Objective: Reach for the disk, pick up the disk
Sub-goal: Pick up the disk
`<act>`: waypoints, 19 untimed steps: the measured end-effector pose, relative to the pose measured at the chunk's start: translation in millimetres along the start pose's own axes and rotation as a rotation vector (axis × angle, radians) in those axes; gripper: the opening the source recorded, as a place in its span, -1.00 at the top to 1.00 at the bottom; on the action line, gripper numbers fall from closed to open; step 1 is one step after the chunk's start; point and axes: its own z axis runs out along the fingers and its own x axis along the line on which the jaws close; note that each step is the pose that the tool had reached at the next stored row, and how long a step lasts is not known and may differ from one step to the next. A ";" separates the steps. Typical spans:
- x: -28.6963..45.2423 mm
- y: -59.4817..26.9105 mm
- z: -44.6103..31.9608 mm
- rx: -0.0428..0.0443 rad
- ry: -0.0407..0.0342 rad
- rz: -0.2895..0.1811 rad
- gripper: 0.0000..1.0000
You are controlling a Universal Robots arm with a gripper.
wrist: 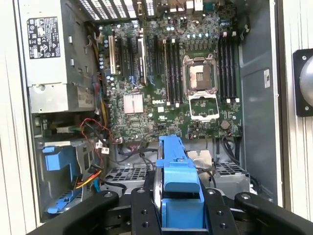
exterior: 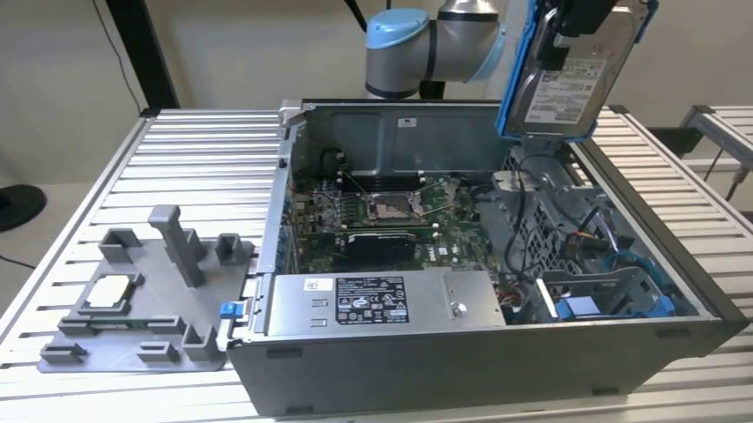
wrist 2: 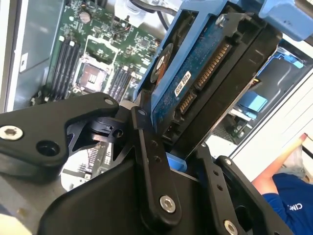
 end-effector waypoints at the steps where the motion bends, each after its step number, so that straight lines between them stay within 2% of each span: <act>1: 1.6 -0.2 0.0 0.0000 0.0000 0.000 1.00; 19: 27.9 -2.8 0.8 0.0000 -0.0001 0.000 1.00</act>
